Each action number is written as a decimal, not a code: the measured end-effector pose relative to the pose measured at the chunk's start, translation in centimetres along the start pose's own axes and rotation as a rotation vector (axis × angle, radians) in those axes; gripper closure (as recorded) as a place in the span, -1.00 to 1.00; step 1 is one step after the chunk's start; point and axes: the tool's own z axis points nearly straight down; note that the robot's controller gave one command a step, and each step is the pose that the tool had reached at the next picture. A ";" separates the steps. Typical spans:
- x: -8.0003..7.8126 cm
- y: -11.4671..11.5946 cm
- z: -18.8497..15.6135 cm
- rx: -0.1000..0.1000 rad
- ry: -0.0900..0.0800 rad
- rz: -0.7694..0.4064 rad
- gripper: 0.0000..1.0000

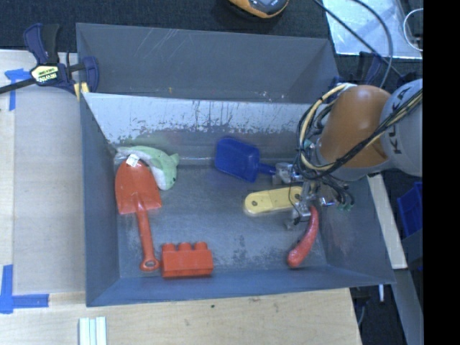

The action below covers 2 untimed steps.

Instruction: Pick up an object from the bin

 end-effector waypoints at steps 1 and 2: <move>-3.5 -1.1 -0.3 0.008 -0.013 -0.194 -1.00; -0.3 -0.1 -0.3 0.002 -0.009 0.002 1.00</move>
Offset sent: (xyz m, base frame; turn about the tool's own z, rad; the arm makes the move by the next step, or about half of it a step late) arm 0.0000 0.0000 0.0000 0.0000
